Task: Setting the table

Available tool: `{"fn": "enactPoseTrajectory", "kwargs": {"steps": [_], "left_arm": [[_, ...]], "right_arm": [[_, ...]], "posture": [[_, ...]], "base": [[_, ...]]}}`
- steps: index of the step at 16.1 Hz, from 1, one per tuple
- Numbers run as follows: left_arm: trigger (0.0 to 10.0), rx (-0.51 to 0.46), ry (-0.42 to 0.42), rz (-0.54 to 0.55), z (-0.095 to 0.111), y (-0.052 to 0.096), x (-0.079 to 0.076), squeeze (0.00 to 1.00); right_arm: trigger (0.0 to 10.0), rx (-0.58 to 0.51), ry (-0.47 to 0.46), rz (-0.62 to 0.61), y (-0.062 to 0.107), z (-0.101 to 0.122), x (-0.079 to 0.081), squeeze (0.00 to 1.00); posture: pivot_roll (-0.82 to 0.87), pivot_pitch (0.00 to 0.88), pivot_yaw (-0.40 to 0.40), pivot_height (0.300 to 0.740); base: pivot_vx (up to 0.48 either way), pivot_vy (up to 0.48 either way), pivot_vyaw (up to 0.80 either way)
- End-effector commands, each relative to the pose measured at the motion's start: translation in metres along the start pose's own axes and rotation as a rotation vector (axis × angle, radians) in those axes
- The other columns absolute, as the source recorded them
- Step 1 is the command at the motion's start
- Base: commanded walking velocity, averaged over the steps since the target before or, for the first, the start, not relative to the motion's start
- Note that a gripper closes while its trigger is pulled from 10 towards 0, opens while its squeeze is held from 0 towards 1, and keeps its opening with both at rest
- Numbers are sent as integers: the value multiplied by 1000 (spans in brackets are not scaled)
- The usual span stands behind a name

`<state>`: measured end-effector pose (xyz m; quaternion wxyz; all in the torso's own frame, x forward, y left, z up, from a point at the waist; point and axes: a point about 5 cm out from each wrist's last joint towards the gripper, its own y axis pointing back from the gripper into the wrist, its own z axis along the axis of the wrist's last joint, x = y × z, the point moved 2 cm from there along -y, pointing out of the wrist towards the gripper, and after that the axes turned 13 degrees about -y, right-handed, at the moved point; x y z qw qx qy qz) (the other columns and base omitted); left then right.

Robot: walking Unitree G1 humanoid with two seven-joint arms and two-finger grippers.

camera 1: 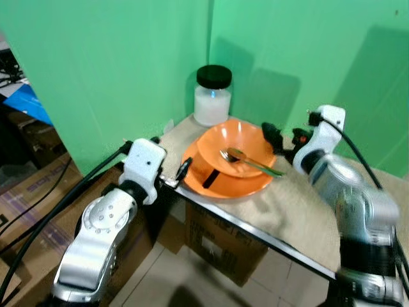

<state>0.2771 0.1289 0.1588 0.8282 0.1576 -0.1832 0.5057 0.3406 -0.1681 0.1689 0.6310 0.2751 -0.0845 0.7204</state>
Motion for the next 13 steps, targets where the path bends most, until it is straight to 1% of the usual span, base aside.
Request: {"fn": "enactPoseTrajectory", "kwargs": {"steps": [1, 2, 3, 5, 6, 7, 8, 9, 10, 11, 12, 13], "left_arm": [[10000, -8, -15, -33, 0, -2, -1, 0], [10000, -16, -42, -78, 0, -2, -4, 0], [10000, -24, -45, -108, 1, -2, -7, 0], [10000, -32, -38, -126, 1, -3, -9, 0], [10000, -36, -35, -138, 1, -3, -10, 0], [10000, -35, -31, -154, 0, -2, -12, 0], [10000, -33, -31, -159, -1, -1, -12, 0], [10000, -31, -32, -167, -2, 0, -13, 0], [10000, -32, -29, -179, -3, 0, -14, 0], [10000, -33, -27, -194, -3, 1, -16, 0], [10000, -35, -25, -201, -3, 1, -18, 0], [10000, -37, -24, -209, -2, 1, -19, 0]], "right_arm": [[10000, 22, -38, -49, -5, 0, -11, 490], [10000, 59, -112, -56, -13, -1, -14, 1000], [10000, 90, -141, -65, -17, -2, -16, 1000], [10000, 141, -164, -65, -23, -4, -15, 1000], [10000, 183, -182, -79, -26, -8, -16, 1000], [10000, 220, -198, -129, -30, -11, -23, 969], [10000, 242, -195, -155, -30, -12, -26, 0], [10000, 275, -219, -189, -31, -14, -30, 0], [10000, 289, -254, -188, -33, -15, -32, 0], [10000, 328, -304, -170, -33, -19, -30, 0], [10000, 339, -342, -168, -33, -21, -29, 0], [9059, 338, -388, -173, -34, -22, -30, 0]], "posture": [[66, 0, -22, 740], [61, 0, -20, 740], [58, 0, -21, 740], [56, 0, -25, 740], [56, 0, -27, 740], [58, 0, -37, 740], [59, 0, -40, 740], [58, 0, -41, 740], [59, 0, -43, 740], [58, 0, -42, 740], [58, 0, -42, 740], [58, 0, -43, 740]], "base": [[0, 0, 0], [0, 0, 0], [0, 0, 0], [0, 0, 0], [0, 0, 0], [0, 0, 0], [0, 0, 0], [0, 0, 0], [0, 0, 0], [0, 0, 0], [0, 0, 0], [0, 0, 0]]}}
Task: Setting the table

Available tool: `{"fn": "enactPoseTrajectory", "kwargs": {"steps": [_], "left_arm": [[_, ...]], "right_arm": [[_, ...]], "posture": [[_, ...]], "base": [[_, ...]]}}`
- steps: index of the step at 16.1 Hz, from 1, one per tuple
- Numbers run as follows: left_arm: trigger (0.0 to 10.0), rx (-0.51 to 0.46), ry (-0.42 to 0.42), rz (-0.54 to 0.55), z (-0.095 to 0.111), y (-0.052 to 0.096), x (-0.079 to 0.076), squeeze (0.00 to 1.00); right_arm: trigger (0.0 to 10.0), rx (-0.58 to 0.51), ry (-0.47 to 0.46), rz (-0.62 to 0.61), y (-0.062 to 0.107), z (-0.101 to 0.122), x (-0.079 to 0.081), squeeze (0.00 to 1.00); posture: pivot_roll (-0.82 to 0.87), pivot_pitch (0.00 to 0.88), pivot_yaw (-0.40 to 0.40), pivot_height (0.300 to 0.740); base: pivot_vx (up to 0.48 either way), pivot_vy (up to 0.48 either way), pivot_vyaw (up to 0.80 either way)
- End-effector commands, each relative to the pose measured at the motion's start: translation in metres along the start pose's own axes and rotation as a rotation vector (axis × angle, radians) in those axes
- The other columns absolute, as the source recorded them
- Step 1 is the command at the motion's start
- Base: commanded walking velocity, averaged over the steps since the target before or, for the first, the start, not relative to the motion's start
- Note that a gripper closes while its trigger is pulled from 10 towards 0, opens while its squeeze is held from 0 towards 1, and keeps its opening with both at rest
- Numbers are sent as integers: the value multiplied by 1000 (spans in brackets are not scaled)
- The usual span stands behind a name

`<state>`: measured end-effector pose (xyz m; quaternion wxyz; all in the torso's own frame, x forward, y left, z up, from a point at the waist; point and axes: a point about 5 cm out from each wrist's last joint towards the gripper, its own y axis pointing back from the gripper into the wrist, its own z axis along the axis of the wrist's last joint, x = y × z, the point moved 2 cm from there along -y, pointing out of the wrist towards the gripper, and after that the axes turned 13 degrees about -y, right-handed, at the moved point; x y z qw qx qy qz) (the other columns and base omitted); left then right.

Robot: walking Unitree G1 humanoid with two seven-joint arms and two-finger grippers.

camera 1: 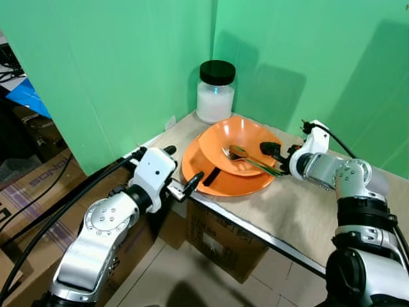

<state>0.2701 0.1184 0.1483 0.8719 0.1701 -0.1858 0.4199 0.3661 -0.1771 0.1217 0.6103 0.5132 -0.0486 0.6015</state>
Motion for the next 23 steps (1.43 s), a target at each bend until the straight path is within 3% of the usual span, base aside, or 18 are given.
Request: {"fn": "enactPoseTrajectory", "kwargs": {"steps": [1, 3, 10, 23], "left_arm": [[10000, -10, 2, -22, 1, 0, -3, 0], [10000, -9, -2, -34, 1, 0, -4, 0], [10000, -9, -2, -50, 1, -1, -8, 0], [10000, -15, -5, -71, 0, -2, -12, 0]], "right_arm": [[2314, 5, -45, 24, 0, 3, 5, 0], [0, 25, -112, 35, -4, 0, 4, 0], [0, 18, -159, -22, -13, -2, -3, 0], [0, 18, -221, -21, -14, 6, -2, 0]], "posture": [[59, 0, -43, 740], [60, 0, -45, 740], [60, 0, -50, 740], [52, 0, -57, 740]], "base": [[0, 0, 0], [0, 0, 0], [0, 0, 0], [0, 0, 0]]}}
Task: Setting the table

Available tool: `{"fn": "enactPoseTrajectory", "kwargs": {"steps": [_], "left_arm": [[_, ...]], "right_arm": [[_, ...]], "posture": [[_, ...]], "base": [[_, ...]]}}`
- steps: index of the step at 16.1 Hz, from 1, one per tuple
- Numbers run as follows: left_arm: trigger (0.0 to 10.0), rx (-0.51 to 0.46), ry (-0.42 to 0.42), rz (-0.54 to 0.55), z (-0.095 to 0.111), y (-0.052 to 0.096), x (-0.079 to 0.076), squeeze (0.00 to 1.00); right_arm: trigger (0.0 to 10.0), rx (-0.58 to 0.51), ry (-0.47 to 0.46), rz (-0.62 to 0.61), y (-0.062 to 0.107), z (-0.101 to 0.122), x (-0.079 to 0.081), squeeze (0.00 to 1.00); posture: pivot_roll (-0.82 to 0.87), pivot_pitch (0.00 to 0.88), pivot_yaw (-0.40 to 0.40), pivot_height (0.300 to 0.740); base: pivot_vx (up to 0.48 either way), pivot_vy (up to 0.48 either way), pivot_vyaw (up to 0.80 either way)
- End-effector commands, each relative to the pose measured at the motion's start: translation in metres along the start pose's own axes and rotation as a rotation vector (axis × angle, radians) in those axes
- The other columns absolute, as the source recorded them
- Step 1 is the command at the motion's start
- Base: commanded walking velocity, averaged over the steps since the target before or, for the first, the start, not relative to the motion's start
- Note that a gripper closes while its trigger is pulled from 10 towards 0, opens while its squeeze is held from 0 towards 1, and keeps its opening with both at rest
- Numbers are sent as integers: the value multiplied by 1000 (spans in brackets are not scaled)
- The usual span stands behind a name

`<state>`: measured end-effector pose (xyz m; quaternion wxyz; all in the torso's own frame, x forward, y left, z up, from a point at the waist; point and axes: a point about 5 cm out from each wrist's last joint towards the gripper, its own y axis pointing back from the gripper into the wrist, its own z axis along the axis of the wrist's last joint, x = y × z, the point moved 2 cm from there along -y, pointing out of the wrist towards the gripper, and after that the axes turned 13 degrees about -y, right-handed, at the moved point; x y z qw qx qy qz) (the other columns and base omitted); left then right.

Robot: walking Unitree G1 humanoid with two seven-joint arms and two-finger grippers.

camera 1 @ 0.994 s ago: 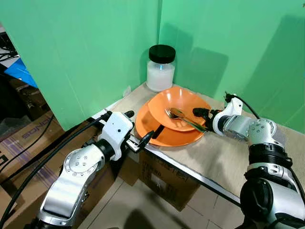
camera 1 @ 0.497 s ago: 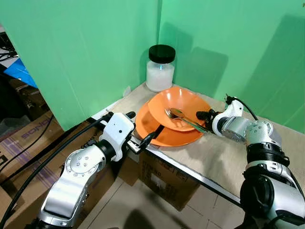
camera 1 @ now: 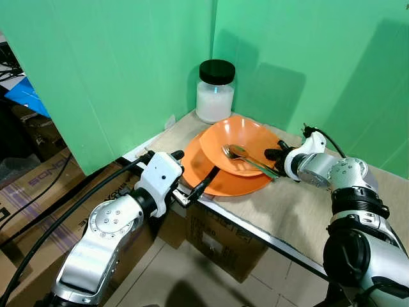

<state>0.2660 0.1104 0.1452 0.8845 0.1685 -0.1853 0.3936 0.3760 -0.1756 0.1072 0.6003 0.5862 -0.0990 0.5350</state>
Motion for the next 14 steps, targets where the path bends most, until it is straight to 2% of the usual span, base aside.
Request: {"fn": "enactPoseTrajectory", "kwargs": {"steps": [1, 9, 11, 14], "left_arm": [[10000, 1, -4, -17, -2, -1, -4, 0], [10000, -7, -5, -40, -1, -2, -7, 0], [10000, -10, -5, -44, -1, -3, -8, 0], [10000, -14, -4, -46, 0, -4, -8, 0]], "right_arm": [[0, -9, -12, 9, 4, 8, 5, 0], [0, 14, -35, 21, 9, 13, 6, 0], [0, 14, -60, 28, 11, 15, 4, 0], [0, -17, -130, 72, 22, 29, 5, 0]], "posture": [[50, 0, -56, 740], [35, 0, -51, 740], [32, 0, -48, 740], [29, 0, -45, 740]], "base": [[0, 0, 0], [0, 0, 0], [0, 0, 0], [0, 0, 0]]}}
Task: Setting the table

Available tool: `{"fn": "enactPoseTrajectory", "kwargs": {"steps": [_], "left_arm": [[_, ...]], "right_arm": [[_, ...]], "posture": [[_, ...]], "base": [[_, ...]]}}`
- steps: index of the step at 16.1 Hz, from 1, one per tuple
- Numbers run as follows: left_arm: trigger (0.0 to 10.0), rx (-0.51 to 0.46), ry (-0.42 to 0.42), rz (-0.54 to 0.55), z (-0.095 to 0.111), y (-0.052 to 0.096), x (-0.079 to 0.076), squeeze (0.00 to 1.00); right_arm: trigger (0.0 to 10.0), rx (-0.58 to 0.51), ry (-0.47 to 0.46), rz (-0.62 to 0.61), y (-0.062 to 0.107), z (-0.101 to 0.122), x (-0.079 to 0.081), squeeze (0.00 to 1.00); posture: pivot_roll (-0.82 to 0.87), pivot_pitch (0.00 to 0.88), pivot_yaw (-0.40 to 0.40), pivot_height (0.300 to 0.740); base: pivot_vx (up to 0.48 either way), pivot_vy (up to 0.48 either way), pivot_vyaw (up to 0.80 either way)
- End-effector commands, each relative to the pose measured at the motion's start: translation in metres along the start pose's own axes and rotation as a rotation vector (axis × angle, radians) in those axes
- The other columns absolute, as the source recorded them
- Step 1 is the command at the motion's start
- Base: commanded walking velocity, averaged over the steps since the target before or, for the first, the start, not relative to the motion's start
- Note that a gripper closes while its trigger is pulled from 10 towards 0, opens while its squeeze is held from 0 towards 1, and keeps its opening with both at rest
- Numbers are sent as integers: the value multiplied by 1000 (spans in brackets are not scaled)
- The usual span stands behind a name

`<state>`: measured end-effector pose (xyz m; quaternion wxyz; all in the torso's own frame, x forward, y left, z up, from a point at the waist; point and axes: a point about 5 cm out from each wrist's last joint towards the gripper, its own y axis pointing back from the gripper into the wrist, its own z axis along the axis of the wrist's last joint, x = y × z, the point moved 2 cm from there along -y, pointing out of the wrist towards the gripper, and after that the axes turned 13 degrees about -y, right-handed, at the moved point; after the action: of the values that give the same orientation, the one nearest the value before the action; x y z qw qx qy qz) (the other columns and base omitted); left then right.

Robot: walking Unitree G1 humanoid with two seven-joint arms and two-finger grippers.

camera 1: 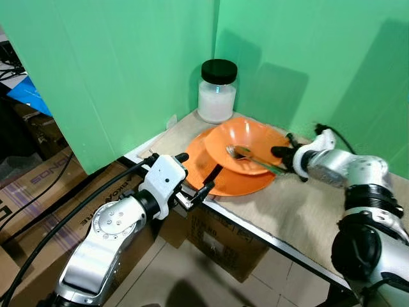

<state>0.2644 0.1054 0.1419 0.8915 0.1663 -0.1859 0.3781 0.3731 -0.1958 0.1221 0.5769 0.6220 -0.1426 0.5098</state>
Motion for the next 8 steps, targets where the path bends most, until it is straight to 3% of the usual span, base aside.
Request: {"fn": "enactPoseTrajectory", "kwargs": {"steps": [1, 8], "left_arm": [[10000, -4, 0, -15, 0, -2, -2, 0], [10000, -18, 1, -37, 1, -8, -2, 0]], "right_arm": [[0, -48, -22, 64, 17, 18, 8, 0], [0, -142, -40, 96, 62, 42, -4, 0]], "posture": [[29, 0, -46, 740], [-19, 0, -10, 740]], "base": [[0, 0, 0], [0, 0, 0]]}}
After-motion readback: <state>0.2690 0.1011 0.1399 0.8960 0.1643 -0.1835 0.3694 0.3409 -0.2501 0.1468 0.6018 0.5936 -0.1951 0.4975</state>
